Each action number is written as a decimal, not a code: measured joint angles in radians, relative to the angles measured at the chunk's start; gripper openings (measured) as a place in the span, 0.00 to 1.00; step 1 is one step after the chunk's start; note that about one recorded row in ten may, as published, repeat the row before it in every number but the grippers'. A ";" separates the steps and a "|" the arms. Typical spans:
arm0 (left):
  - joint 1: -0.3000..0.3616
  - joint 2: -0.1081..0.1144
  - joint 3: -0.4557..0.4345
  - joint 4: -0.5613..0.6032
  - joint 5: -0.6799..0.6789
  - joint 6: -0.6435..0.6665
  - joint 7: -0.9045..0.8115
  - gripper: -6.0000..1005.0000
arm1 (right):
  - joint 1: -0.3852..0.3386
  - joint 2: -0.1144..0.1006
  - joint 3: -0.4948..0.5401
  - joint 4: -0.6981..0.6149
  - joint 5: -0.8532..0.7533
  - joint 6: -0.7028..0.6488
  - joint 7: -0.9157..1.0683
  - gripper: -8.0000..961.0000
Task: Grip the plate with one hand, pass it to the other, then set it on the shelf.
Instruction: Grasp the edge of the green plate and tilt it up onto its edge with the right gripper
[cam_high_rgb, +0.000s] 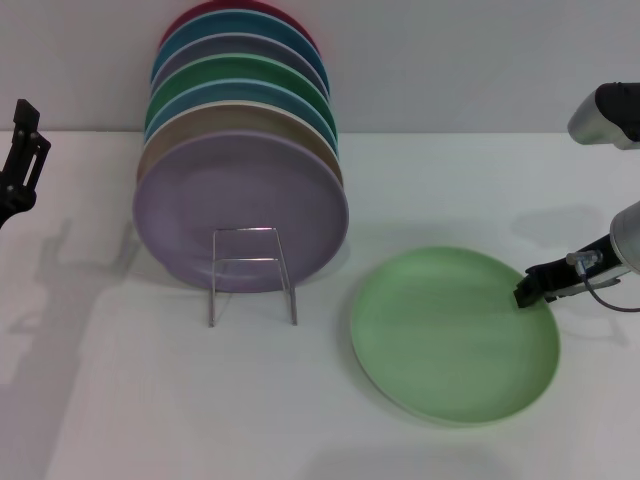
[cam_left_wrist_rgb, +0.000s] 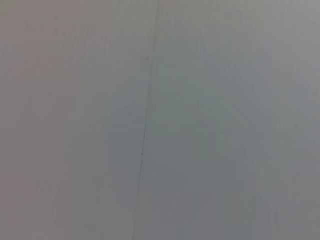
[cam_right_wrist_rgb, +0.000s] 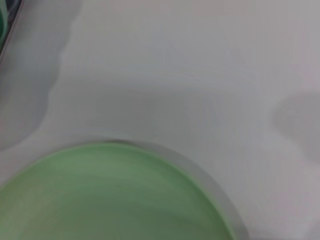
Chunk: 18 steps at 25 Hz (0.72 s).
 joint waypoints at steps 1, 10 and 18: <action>0.000 0.000 0.000 0.000 0.000 0.000 0.000 0.80 | 0.000 0.000 0.000 -0.001 -0.001 0.000 0.000 0.48; 0.000 0.000 -0.005 0.000 0.000 0.003 0.000 0.80 | 0.000 -0.001 -0.001 -0.002 -0.002 -0.003 -0.001 0.23; 0.000 0.001 -0.006 0.000 0.000 0.004 0.000 0.80 | 0.008 -0.003 -0.003 -0.014 -0.005 -0.012 -0.004 0.20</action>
